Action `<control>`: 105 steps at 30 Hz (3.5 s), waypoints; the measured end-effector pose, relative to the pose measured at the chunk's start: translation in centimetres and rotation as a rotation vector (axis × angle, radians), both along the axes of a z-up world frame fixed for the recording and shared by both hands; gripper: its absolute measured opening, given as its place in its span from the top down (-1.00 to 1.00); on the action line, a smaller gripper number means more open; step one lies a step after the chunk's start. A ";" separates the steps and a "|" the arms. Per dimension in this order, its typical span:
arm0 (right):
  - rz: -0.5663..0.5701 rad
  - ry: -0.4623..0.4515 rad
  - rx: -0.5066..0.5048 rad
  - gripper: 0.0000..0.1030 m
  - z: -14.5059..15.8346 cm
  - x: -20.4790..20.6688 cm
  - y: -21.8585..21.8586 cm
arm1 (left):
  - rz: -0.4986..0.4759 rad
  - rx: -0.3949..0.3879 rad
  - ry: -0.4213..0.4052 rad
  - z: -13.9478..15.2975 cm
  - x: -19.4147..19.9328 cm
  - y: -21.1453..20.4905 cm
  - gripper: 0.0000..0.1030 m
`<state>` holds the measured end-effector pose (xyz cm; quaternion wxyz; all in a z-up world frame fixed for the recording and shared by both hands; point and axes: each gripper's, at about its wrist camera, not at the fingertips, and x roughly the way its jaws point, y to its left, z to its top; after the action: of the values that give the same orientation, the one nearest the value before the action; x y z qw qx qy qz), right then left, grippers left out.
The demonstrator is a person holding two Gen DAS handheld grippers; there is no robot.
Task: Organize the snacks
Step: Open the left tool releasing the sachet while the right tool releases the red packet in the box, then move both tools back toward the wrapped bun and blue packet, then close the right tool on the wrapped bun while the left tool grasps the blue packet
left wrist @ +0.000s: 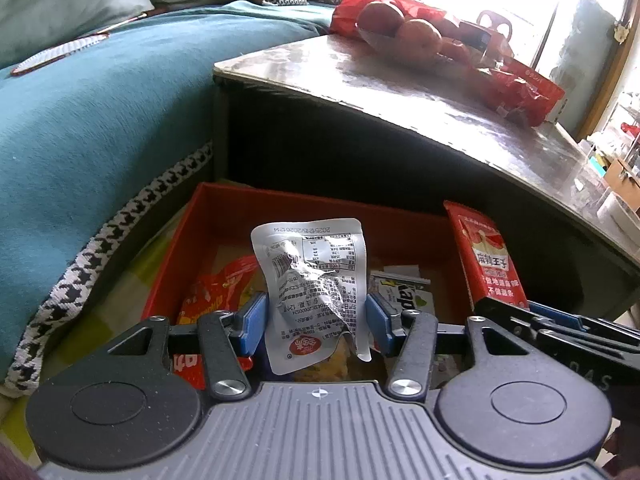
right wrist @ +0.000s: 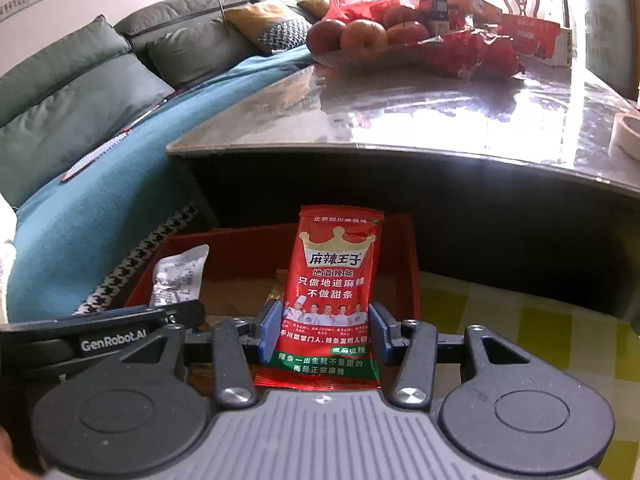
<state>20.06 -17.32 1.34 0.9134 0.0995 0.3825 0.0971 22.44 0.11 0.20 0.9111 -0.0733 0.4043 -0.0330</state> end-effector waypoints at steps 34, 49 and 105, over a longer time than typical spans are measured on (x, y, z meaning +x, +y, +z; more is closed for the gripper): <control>0.006 -0.001 -0.063 0.03 0.0 -0.4 0.8 | 0.010 0.009 -0.011 0.4 -0.3 0.0 -0.42; 0.003 -0.012 -0.071 0.01 1.2 -2.5 0.5 | -0.010 0.006 -0.051 2.1 -3.0 -0.4 -0.48; 0.185 0.311 -0.156 -0.83 -6.6 -4.6 3.9 | 0.016 -0.046 0.168 -3.1 -7.9 2.7 -0.55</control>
<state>15.45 -13.43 -5.21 0.8355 0.0065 0.5328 0.1339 14.57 2.82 -2.93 0.8723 -0.0999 0.4778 -0.0287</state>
